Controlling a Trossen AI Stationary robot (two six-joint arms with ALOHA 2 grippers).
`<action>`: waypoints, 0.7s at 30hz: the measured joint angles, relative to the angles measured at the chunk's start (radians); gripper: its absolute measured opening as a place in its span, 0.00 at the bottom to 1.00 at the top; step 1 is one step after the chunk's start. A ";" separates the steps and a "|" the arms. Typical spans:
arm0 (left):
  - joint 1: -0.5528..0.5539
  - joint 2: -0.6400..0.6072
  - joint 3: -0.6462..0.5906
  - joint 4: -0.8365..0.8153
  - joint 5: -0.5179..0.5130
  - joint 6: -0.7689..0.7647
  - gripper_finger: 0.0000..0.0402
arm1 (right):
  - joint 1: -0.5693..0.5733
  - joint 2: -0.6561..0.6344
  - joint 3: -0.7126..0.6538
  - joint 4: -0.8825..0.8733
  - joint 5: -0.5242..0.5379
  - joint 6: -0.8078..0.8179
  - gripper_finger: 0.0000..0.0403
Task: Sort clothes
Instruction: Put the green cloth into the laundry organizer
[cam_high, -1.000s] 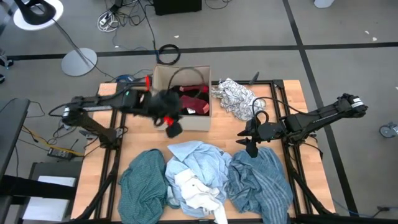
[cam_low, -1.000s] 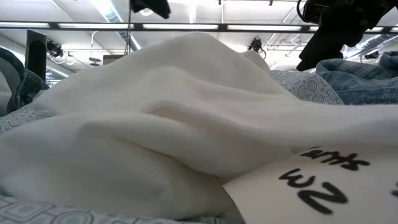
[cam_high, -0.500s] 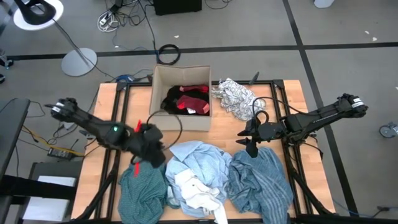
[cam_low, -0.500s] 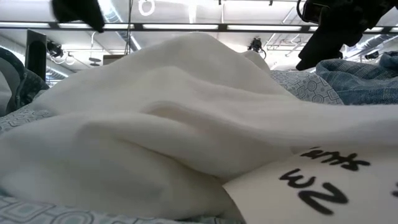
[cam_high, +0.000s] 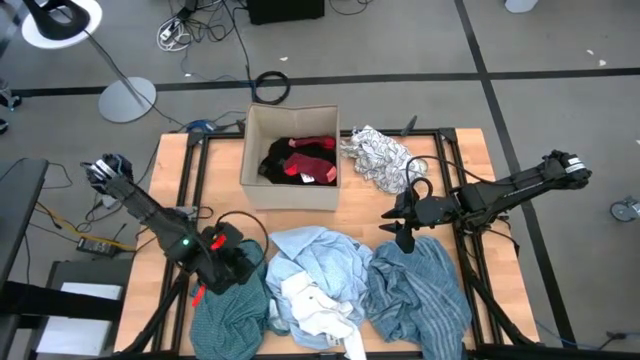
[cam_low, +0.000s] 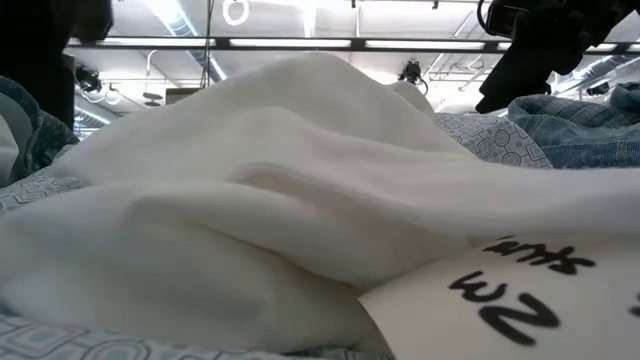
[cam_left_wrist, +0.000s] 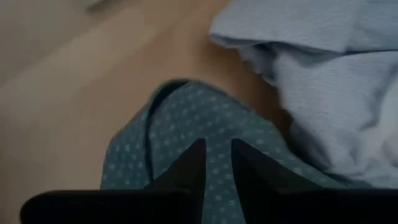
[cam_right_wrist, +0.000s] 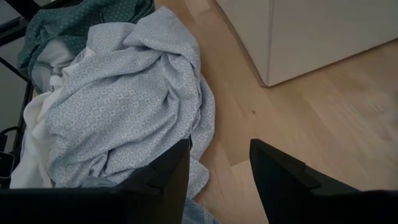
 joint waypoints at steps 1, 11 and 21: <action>-0.001 0.000 -0.020 0.024 0.003 -0.025 0.21 | 0.000 0.000 0.000 0.000 0.000 -0.003 0.42; -0.001 0.000 -0.144 0.144 0.032 -0.079 0.40 | 0.000 0.000 0.000 0.000 0.000 -0.003 0.42; -0.001 0.000 -0.209 0.260 0.064 -0.043 0.57 | 0.000 0.000 0.000 0.000 -0.001 -0.005 0.42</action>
